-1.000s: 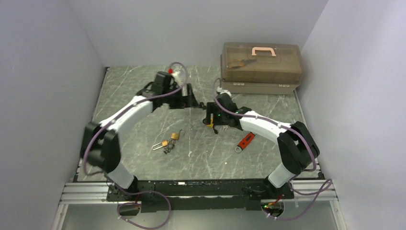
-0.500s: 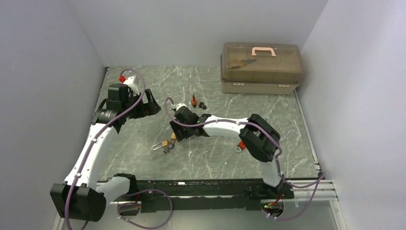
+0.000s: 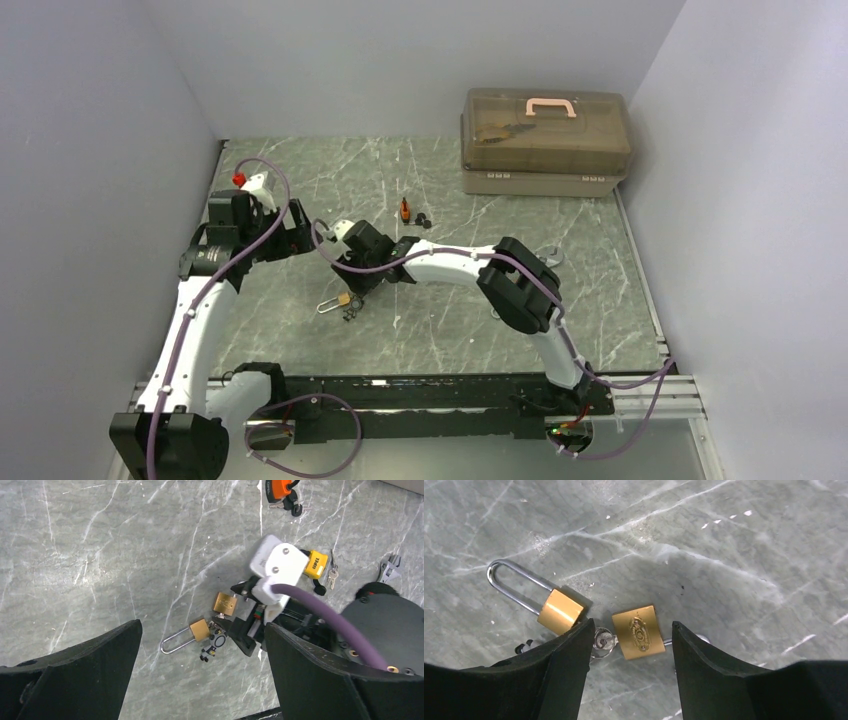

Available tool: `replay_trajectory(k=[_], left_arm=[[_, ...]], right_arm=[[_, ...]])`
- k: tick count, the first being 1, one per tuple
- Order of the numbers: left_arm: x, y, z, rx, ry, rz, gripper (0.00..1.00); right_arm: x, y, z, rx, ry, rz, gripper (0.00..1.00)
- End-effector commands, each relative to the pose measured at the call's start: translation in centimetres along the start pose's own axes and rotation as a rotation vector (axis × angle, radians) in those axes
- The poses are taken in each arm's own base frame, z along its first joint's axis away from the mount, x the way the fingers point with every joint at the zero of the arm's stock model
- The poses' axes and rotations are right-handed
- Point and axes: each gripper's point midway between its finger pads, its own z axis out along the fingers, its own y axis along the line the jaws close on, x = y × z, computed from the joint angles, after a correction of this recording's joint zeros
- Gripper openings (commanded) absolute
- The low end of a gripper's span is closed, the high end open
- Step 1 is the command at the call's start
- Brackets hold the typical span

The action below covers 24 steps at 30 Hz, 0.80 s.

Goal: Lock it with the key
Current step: Pick up the lock from the center of the board.

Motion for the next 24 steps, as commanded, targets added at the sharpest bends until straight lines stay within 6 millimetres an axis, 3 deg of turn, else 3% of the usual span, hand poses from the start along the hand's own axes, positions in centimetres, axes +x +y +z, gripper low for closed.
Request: replay_trajectory(k=[1, 10, 15, 24], left_arm=[[-0.3, -0.4, -0.5, 0.031, -0.019, 0.019, 0.99], [0.0, -0.6, -0.1, 0.051, -0.013, 0.002, 0.99], [0.7, -1.2, 0.4, 0.095, 0.02, -0.02, 0.97], [1.3, -1.4, 1.4, 0.124, 0.052, -0.05, 0.94]], right_arm=[[0.3, 0.9, 0.9, -0.05, 0.029, -0.049, 0.59], [1.3, -0.1, 0.8, 0.006, 0.062, -0.015, 0.47], [1.5, -0.3, -0.6, 0.002, 0.041, 0.019, 0.54], [2.7, -0.8, -0.7, 0.011, 0.081, 0.05, 0.45]])
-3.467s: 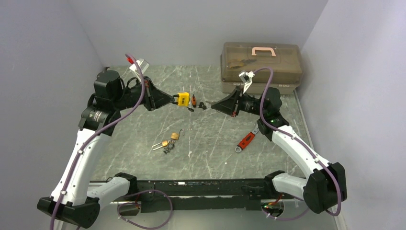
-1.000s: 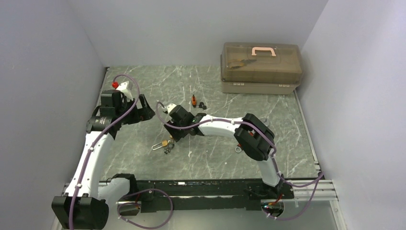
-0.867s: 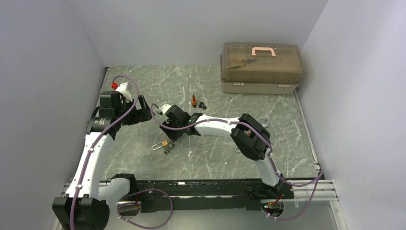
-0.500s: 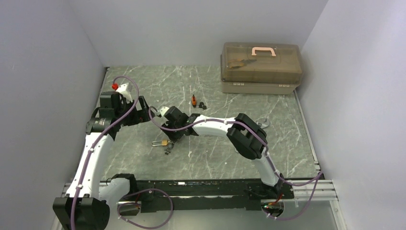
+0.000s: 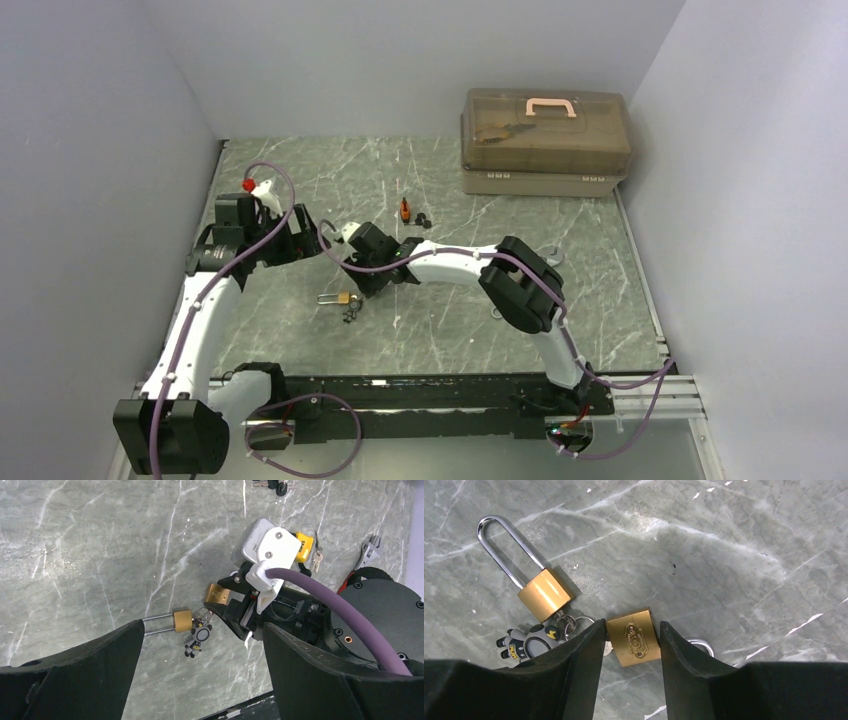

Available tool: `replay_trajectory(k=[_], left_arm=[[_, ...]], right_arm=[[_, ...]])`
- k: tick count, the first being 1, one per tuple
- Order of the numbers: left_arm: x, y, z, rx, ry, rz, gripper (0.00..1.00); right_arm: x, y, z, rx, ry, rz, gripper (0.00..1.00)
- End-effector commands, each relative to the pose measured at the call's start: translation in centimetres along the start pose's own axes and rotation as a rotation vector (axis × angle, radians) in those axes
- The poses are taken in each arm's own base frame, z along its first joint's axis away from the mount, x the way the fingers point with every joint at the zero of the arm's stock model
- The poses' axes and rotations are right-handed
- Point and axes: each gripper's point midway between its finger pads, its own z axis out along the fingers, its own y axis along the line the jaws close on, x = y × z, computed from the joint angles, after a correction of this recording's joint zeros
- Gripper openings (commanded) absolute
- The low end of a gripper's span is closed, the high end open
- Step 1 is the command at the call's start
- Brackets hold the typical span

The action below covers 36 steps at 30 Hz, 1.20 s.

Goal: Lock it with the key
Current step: Pick up the lock from the center of the board.

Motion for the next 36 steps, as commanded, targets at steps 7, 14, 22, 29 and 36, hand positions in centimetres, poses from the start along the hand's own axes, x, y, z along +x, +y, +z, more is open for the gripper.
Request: replay_trajectory(k=[7, 14, 22, 29, 36], left_arm=[[0.2, -1.0, 0.9, 0.081, 0.017, -0.032, 0.91], [1.1, -1.8, 1.4, 0.146, 0.042, -0.042, 0.8], [2.9, -5.7, 3.2, 0.233, 0.05, 0.008, 0.73], [3.8, -9.3, 4.8, 0.303, 0.03, 0.071, 0.67], [2.7, -11.4, 5.5, 0.355, -0.036, 0.067, 0.6]], right_arm=[[-0.4, -1.6, -2.2, 0.0, -0.007, 0.12, 0.19], [-4.5, -4.7, -6.6, -0.167, -0.138, 0.421, 0.1], [-8.8, -5.0, -11.9, -0.376, -0.268, 0.681, 0.08], [-11.1, -4.8, -15.2, -0.453, -0.346, 0.812, 0.08], [-11.3, -4.9, -16.4, -0.447, -0.373, 0.878, 0.07]])
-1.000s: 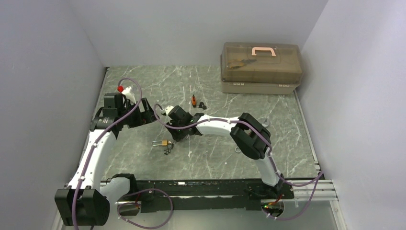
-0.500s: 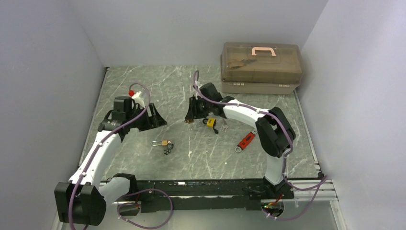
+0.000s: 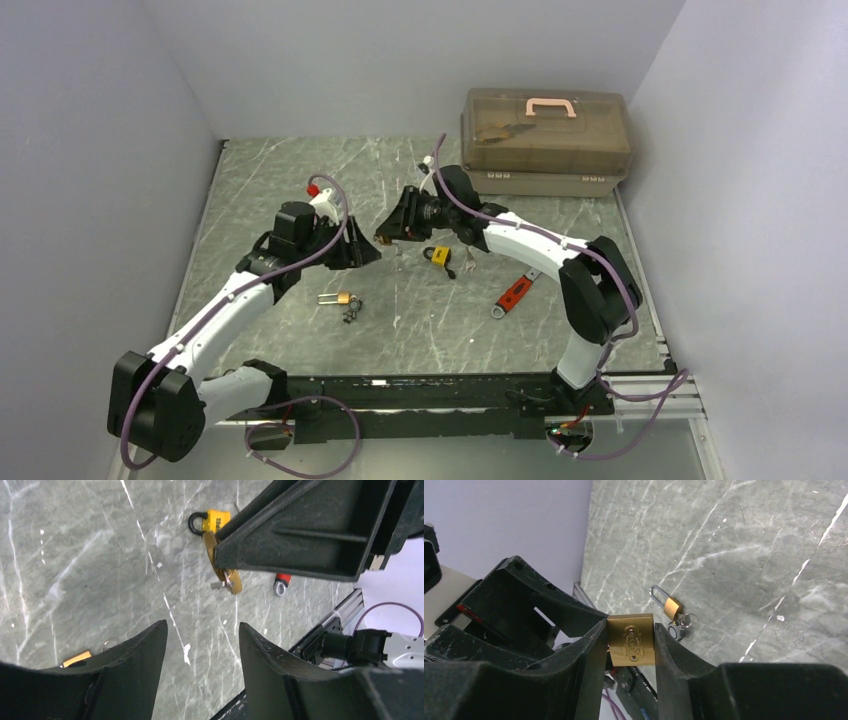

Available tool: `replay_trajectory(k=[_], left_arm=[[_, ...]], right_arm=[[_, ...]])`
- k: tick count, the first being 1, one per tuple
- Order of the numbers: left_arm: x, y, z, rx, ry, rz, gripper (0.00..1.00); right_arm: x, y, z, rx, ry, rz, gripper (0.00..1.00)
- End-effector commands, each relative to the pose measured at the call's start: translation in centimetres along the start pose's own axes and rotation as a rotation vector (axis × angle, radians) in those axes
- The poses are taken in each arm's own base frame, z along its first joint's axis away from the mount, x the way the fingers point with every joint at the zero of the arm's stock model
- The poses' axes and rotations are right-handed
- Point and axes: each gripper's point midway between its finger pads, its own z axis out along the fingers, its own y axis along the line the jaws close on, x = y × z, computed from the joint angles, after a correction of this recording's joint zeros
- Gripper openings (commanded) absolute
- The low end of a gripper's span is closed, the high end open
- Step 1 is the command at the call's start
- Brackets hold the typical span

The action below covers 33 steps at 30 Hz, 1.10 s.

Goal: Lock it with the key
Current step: Pick up the lock from the center of the board.

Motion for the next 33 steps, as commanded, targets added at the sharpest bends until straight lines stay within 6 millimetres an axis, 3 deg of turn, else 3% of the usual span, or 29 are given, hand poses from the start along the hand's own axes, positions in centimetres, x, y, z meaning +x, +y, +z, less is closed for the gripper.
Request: replay_trajectory(k=[1, 8, 14, 22, 33], left_arm=[[-2.7, -1.8, 0.7, 0.051, -0.11, 0.022, 0.59], [-1.2, -3.0, 1.7, 0.101, -0.115, 0.122, 0.56], [-1.7, -3.8, 1.1, 0.096, -0.224, 0.214, 0.57], [-2.6, -4.1, 0.7, 0.056, -0.317, 0.263, 0.55], [-3.6, -4.3, 1.3, 0.02, -0.368, 0.268, 0.43]], right_arm=[[-1.5, 3.0, -1.7, -0.082, -0.071, 0.04, 0.07], [-1.8, 4.2, -2.4, -0.139, -0.112, 0.144, 0.06], [-3.0, 5.9, -3.5, -0.188, -0.166, 0.251, 0.04], [-3.9, 6.6, -3.5, -0.207, -0.208, 0.343, 0.02], [-4.5, 8.0, -3.6, -0.225, -0.24, 0.376, 0.01]])
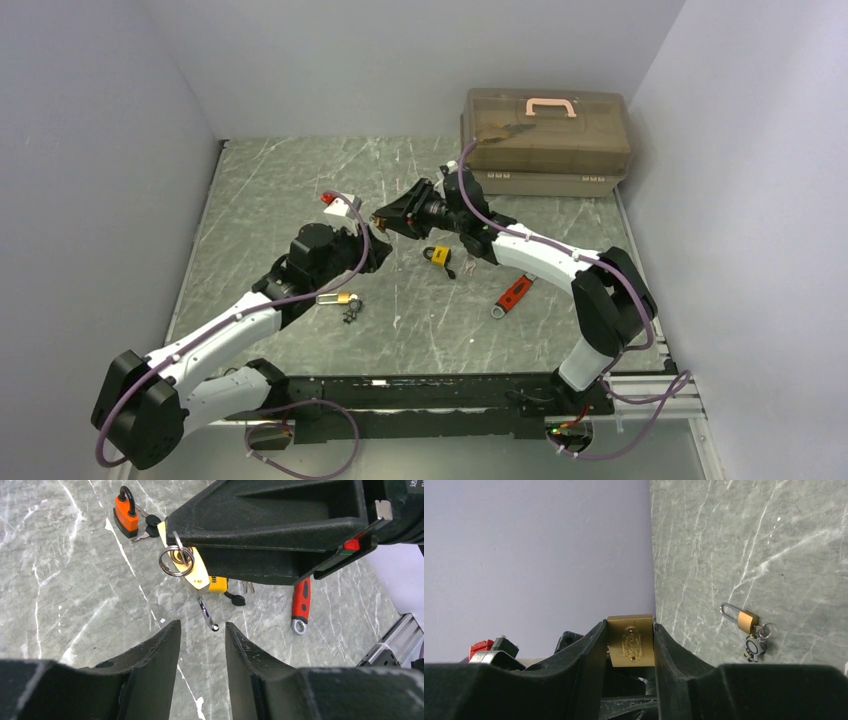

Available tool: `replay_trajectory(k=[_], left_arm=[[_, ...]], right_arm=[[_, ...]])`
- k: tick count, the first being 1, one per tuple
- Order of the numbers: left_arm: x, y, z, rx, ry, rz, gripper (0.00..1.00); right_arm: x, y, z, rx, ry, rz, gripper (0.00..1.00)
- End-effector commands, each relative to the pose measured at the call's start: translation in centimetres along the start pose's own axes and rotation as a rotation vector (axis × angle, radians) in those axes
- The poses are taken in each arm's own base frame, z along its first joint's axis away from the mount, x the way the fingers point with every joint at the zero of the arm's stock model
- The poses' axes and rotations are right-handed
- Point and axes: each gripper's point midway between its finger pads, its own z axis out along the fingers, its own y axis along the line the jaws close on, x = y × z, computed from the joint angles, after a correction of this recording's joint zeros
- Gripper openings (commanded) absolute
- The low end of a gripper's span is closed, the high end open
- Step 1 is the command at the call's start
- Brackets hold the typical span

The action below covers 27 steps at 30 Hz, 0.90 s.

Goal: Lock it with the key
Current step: Pick up the lock from the center of the board.

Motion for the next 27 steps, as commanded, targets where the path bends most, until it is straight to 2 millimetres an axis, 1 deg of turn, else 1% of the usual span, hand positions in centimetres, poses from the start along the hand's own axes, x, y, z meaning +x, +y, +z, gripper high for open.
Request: replay_trajectory(k=[1, 8, 11, 13, 14, 15, 16, 18, 20, 21, 23, 24, 25, 26, 27], left_arm=[[-2.3, -0.5, 0.4, 0.0, -0.088, 0.015, 0.42], [-2.2, -0.4, 0.6, -0.009, -0.089, 0.011, 0.36], [-2.2, -0.3, 0.7, -0.018, -0.08, 0.01, 0.25], [-2.2, -0.4, 0.6, -0.016, -0.081, 0.01, 0.16], [-2.5, -0.1, 0.5, -0.036, -0.092, 0.01, 0.12], [-2.8, 0.1, 0.3, -0.047, -0.099, 0.015, 0.05], [-3.2, 0.0, 0.2, -0.055, -0.099, 0.022, 0.0], [-3.9, -0.3, -0.5, -0.054, -0.093, 0.051, 0.0], [-4.7, -0.9, -1.2, -0.037, -0.081, 0.103, 0.0], [-4.7, -1.2, -1.6, -0.031, -0.043, 0.135, 0.0], [-4.8, -1.7, -2.7, -0.016, 0.024, 0.197, 0.0], [-5.0, -2.0, -3.3, -0.006, 0.048, 0.227, 0.0], [-4.6, -2.0, -4.1, -0.008, 0.093, 0.255, 0.0], [-5.2, -2.4, -4.8, 0.002, 0.113, 0.278, 0.0], [-5.1, -2.5, -5.5, 0.008, 0.149, 0.317, 0.0]], right_arm=[[-0.5, 5.0, -1.1, -0.126, -0.046, -0.003, 0.01], [-0.4, 5.2, -1.1, -0.135, -0.051, 0.006, 0.01], [-0.4, 5.3, -1.1, -0.138, -0.057, 0.007, 0.01], [-0.3, 5.3, -1.1, -0.137, -0.055, -0.001, 0.01], [-0.3, 5.2, -1.2, -0.134, -0.056, -0.002, 0.01], [-0.3, 5.2, -1.3, -0.135, -0.057, -0.005, 0.01], [-0.3, 5.1, -1.4, -0.134, -0.06, -0.01, 0.03], [-0.3, 4.9, -1.8, -0.13, -0.071, -0.026, 0.11], [-0.3, 4.6, -2.1, -0.122, -0.078, -0.054, 0.28], [-0.4, 4.5, -2.4, -0.115, -0.087, -0.07, 0.37], [-0.8, 4.0, -3.0, -0.097, -0.11, -0.113, 0.52], [-1.0, 3.8, -3.3, -0.091, -0.116, -0.134, 0.58], [-1.2, 3.6, -3.6, -0.086, -0.122, -0.158, 0.64], [-1.5, 3.2, -4.0, -0.075, -0.131, -0.179, 0.7], [-1.8, 3.1, -4.5, -0.07, -0.14, -0.216, 0.76]])
